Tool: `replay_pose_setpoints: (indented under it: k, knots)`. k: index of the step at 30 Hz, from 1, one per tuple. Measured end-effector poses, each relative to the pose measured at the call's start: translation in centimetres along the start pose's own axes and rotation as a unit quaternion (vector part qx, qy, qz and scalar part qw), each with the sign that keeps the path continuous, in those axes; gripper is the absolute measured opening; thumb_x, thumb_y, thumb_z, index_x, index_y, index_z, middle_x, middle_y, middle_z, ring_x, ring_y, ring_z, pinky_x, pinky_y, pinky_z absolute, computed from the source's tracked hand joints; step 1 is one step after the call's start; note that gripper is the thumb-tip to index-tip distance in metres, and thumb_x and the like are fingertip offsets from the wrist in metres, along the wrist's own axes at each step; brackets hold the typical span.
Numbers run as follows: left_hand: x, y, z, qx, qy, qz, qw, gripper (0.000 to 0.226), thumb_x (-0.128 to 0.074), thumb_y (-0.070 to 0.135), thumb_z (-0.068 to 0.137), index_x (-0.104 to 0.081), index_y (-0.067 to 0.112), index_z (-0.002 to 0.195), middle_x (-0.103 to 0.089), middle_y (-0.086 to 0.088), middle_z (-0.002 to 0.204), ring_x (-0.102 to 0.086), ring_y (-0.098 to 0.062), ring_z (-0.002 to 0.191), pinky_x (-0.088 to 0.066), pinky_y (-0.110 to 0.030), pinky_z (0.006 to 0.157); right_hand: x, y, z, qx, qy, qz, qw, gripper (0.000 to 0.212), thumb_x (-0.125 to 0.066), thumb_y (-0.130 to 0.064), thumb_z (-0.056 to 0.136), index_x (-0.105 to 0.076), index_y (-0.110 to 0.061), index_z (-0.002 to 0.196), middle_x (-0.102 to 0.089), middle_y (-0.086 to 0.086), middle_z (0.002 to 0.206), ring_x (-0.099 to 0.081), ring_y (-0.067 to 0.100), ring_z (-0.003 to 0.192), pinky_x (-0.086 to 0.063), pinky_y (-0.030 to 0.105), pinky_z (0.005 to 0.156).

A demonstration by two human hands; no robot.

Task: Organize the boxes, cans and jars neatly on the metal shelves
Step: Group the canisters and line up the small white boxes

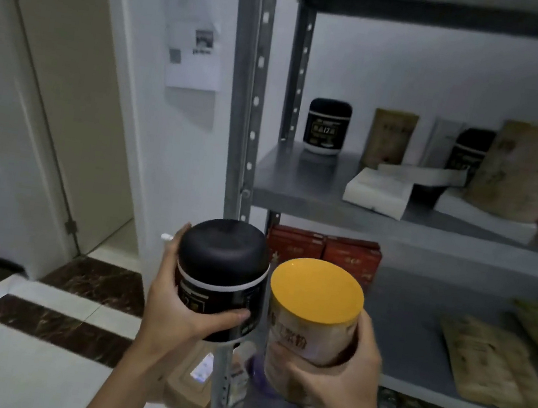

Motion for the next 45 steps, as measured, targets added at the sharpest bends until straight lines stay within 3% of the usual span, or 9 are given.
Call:
replay_pose_setpoints:
  k: [4, 6, 12, 15, 21, 28, 33, 41, 45]
  knots:
    - [-2.5, 3.2, 1.9, -0.021, -0.011, -0.027, 0.999, 0.126, -0.095, 0.03, 0.032, -0.036, 0.036, 0.143, -0.058, 0.015, 0.128, -0.057, -0.008, 0.118, -0.051, -0.045, 0.097, 2.5, -2.7, 2.0, 0.034, 0.021, -0.004, 0.999, 0.102, -0.098, -0.032, 0.037, -0.053, -0.029, 0.128, -0.066, -0.019, 0.112, -0.063, -0.002, 0.102, -0.054, 0.016, 0.079]
    - [-3.5, 4.5, 3.1, -0.032, -0.004, -0.029, 0.999, 0.125, -0.095, 0.032, 0.032, -0.036, 0.038, 0.143, -0.058, 0.014, 0.128, -0.057, -0.008, 0.118, -0.051, -0.044, 0.097, 3.4, -4.1, 3.2, 0.042, 0.024, 0.0, 0.999, 0.098, -0.098, -0.031, 0.039, -0.055, -0.03, 0.126, -0.067, -0.017, 0.111, -0.065, 0.002, 0.101, -0.057, 0.024, 0.079]
    - [-6.5, 8.5, 6.6, -0.074, -0.011, -0.02, 0.997, 0.119, -0.095, 0.011, 0.048, -0.031, 0.035, 0.146, -0.056, 0.014, 0.125, -0.056, -0.004, 0.116, -0.051, -0.03, 0.095, 5.4, -7.5, 6.3, 0.063, 0.041, 0.02, 0.997, 0.1, -0.095, -0.047, 0.036, -0.054, -0.027, 0.125, -0.067, -0.009, 0.112, -0.065, 0.004, 0.1, -0.059, 0.033, 0.081]
    - [-7.4, 9.2, 8.5, -0.077, -0.012, -0.026, 0.997, 0.118, -0.093, 0.009, 0.052, -0.028, 0.032, 0.148, -0.055, 0.011, 0.128, -0.055, -0.005, 0.116, -0.05, -0.032, 0.097, 5.7, -8.4, 7.5, 0.063, 0.044, 0.027, 0.997, 0.096, -0.096, -0.041, 0.038, -0.055, -0.027, 0.124, -0.068, -0.01, 0.109, -0.065, 0.003, 0.098, -0.059, 0.034, 0.081]
    - [-9.0, 9.6, 11.7, -0.098, -0.021, -0.03, 0.995, 0.104, -0.092, 0.011, 0.056, -0.035, 0.034, 0.14, -0.057, 0.01, 0.125, -0.056, -0.004, 0.114, -0.05, -0.029, 0.093, 5.6, -9.1, 10.3, 0.064, 0.048, 0.022, 0.997, 0.092, -0.097, -0.039, 0.041, -0.054, -0.03, 0.122, -0.067, -0.009, 0.109, -0.065, 0.006, 0.1, -0.059, 0.039, 0.084]
    - [-11.1, 7.5, 16.5, -0.073, -0.041, -0.031, 0.996, 0.111, -0.093, 0.018, 0.056, -0.028, 0.035, 0.145, -0.057, 0.008, 0.125, -0.055, -0.006, 0.114, -0.048, -0.034, 0.097, 6.2, -10.0, 13.1, 0.073, 0.08, 0.036, 0.993, 0.095, -0.096, -0.041, 0.039, -0.054, -0.026, 0.124, -0.067, -0.007, 0.111, -0.065, 0.01, 0.103, -0.058, 0.042, 0.086]
    - [-12.8, 5.5, 19.9, -0.089, -0.028, -0.015, 0.995, 0.094, -0.093, 0.013, 0.057, -0.038, 0.023, 0.133, -0.058, 0.013, 0.118, -0.057, -0.005, 0.109, -0.048, -0.04, 0.099, 6.5, -10.7, 15.4, 0.076, 0.103, 0.021, 0.992, 0.102, -0.095, -0.047, 0.038, -0.051, -0.025, 0.128, -0.064, -0.006, 0.115, -0.063, 0.013, 0.106, -0.057, 0.043, 0.088]
    - [-14.4, 3.5, 23.5, -0.103, -0.088, 0.007, 0.991, 0.095, -0.088, 0.025, 0.067, -0.028, 0.021, 0.14, -0.056, 0.004, 0.129, -0.054, -0.009, 0.117, -0.047, -0.032, 0.097, 5.3, -10.8, 18.4, 0.072, 0.113, 0.019, 0.991, 0.101, -0.097, -0.045, 0.039, -0.051, -0.026, 0.126, -0.065, -0.006, 0.114, -0.063, 0.013, 0.107, -0.056, 0.041, 0.09]
    - [-15.2, 3.5, 24.8, -0.062, -0.107, 0.048, 0.991, 0.083, -0.076, 0.024, 0.082, -0.022, 0.023, 0.145, -0.051, 0.004, 0.133, -0.047, -0.009, 0.115, -0.037, -0.004, 0.075, 4.5, -10.5, 19.7, 0.066, 0.111, 0.014, 0.992, 0.096, -0.097, -0.043, 0.041, -0.053, -0.024, 0.124, -0.066, -0.006, 0.112, -0.064, 0.013, 0.105, -0.057, 0.042, 0.089]
Point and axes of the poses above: each hand's wrist, its own z-axis towards the middle knuckle, its own x-axis out of the back of the hand, y = z × x, the point moved 2 cm from there along z, towards the middle knuckle
